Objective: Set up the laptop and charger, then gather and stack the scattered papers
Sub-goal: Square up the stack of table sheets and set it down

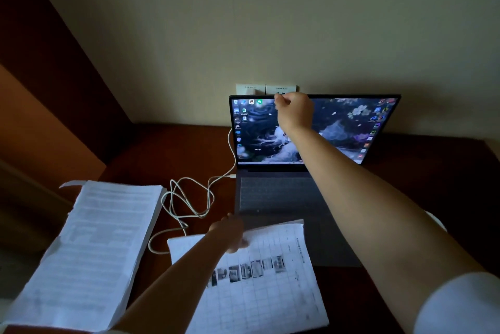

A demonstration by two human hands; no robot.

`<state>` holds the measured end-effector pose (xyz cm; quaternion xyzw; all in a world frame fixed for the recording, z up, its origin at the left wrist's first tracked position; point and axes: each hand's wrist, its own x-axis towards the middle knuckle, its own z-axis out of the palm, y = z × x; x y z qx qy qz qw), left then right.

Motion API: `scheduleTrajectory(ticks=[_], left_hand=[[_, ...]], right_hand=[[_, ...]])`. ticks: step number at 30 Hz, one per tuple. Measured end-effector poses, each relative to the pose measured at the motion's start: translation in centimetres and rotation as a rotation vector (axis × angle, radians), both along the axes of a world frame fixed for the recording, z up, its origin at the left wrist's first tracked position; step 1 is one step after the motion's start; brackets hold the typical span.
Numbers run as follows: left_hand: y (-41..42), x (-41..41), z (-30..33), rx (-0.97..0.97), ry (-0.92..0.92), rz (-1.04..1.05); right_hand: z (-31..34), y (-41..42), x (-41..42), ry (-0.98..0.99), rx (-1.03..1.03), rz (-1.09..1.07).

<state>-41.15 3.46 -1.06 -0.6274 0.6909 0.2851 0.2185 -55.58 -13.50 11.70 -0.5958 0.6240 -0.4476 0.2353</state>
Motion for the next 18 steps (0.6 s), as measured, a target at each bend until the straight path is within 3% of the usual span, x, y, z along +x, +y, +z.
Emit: scheduleTrajectory(ticks=[18], left_hand=[[-1.4, -0.3, -1.1, 0.01, -0.117, -0.059]], right_hand=[[-0.7, -5.5, 1.3, 0.13, 0.124, -0.063]])
